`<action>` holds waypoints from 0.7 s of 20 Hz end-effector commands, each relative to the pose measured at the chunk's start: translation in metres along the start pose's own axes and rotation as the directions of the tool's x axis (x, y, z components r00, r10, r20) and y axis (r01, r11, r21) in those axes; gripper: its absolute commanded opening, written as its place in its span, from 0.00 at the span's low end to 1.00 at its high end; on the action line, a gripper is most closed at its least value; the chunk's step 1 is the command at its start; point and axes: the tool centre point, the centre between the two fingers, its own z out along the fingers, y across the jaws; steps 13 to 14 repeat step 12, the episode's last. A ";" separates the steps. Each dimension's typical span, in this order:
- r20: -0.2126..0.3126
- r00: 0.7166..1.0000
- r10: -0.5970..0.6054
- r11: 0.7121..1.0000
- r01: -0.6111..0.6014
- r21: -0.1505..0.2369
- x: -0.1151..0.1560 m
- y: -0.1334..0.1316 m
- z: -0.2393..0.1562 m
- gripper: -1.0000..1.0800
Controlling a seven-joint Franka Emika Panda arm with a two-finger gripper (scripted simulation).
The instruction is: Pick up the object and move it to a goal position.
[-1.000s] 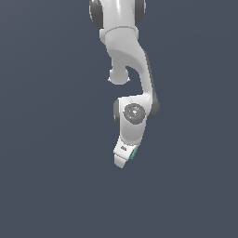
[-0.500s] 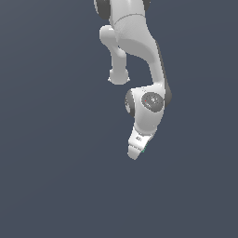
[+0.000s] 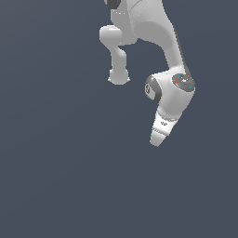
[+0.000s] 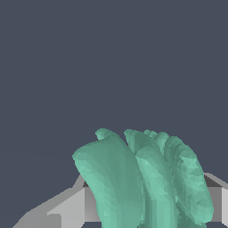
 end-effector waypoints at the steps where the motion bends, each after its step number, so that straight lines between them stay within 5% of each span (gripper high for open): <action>1: 0.001 1.000 0.002 1.000 -0.002 0.000 0.010 -0.014 -0.007 0.00; 14: -0.001 1.000 0.002 1.000 -0.002 0.001 0.020 -0.023 -0.014 0.00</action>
